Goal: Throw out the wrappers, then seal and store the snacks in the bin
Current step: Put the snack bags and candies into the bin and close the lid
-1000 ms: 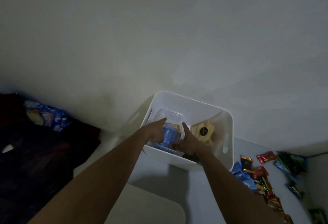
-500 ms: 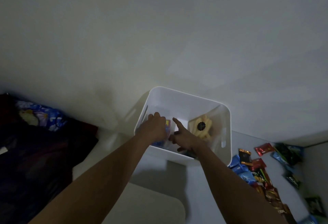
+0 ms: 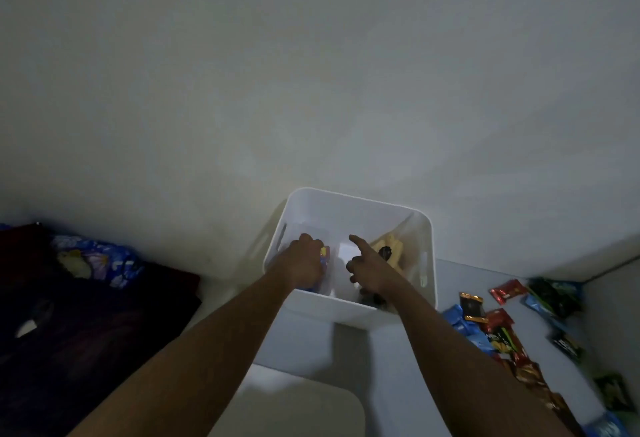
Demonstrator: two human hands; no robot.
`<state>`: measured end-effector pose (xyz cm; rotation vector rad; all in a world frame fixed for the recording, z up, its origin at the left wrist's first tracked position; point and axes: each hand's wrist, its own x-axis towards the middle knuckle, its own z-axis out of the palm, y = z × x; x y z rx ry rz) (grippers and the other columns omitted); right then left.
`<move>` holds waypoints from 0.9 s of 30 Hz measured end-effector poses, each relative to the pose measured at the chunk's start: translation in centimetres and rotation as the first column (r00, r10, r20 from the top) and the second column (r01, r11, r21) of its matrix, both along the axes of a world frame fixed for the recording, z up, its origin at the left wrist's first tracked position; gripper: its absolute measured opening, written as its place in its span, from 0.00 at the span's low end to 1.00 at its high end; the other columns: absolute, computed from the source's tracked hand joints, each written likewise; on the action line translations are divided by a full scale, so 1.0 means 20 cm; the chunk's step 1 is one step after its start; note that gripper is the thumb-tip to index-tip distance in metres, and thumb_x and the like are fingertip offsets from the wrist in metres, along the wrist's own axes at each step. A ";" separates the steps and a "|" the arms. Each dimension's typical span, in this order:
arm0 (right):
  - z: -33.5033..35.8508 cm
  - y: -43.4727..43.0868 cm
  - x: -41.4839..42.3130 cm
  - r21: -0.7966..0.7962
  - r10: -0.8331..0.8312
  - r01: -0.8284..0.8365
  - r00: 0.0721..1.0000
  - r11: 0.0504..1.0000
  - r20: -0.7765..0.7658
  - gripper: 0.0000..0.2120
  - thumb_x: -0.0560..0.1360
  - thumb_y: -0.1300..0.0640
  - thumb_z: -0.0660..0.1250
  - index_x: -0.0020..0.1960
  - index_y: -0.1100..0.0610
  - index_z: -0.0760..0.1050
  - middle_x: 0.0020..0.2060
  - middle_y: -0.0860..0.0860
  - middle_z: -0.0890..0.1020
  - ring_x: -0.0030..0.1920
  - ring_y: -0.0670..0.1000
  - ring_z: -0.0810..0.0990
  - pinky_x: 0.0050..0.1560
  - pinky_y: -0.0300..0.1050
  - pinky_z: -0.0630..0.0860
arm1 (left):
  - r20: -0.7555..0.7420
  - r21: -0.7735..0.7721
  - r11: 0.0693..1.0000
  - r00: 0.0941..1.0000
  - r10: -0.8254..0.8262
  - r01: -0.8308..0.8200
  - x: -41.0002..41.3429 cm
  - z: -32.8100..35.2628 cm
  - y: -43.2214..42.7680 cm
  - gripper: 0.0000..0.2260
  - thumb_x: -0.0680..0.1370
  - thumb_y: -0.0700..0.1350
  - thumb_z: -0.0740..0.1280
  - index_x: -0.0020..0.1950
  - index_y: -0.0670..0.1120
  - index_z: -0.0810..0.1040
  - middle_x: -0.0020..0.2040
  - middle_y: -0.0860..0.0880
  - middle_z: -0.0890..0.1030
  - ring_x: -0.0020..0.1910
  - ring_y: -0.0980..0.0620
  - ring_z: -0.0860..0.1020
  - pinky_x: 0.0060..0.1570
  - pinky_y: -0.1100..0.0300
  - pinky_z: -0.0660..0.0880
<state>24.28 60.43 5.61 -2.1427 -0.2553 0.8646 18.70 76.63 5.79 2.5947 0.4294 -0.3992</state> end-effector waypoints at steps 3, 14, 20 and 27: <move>0.11 -0.12 -0.01 0.059 -0.076 0.072 0.995 0.996 0.067 0.33 0.78 0.62 0.60 0.79 0.46 0.53 0.49 0.48 0.72 0.51 0.55 0.75 0.56 0.55 0.75 | 0.062 0.004 1.000 0.998 -0.014 0.014 0.00 0.10 -0.10 0.15 0.79 0.45 0.66 0.65 0.49 0.75 0.65 0.48 0.76 0.60 0.46 0.76 0.64 0.49 0.73; 0.36 -0.77 -0.23 0.164 -0.287 0.252 0.926 0.954 0.245 0.27 0.79 0.57 0.62 0.76 0.48 0.61 0.60 0.56 0.76 0.54 0.57 0.80 0.56 0.56 0.79 | 0.206 -0.015 0.991 0.971 -0.125 0.131 -0.12 0.40 -0.66 0.20 0.80 0.49 0.61 0.71 0.47 0.70 0.71 0.43 0.69 0.67 0.42 0.72 0.65 0.47 0.71; 0.31 -1.16 -0.49 0.129 -0.360 0.337 0.900 0.932 0.248 0.26 0.78 0.58 0.62 0.75 0.51 0.63 0.55 0.56 0.77 0.43 0.50 0.77 0.45 0.45 0.73 | 0.274 -0.079 0.988 0.955 -0.109 0.136 -0.31 0.43 -0.99 0.27 0.77 0.54 0.66 0.74 0.48 0.67 0.72 0.45 0.68 0.68 0.43 0.71 0.63 0.48 0.72; 0.12 -1.52 -0.87 0.073 -0.385 0.379 0.885 0.922 0.263 0.20 0.79 0.61 0.64 0.70 0.56 0.69 0.59 0.52 0.78 0.53 0.45 0.77 0.49 0.37 0.71 | 0.141 -0.119 0.962 0.963 -0.228 0.245 -0.49 0.20 -1.29 0.33 0.74 0.57 0.71 0.75 0.48 0.65 0.72 0.45 0.68 0.70 0.45 0.69 0.66 0.52 0.69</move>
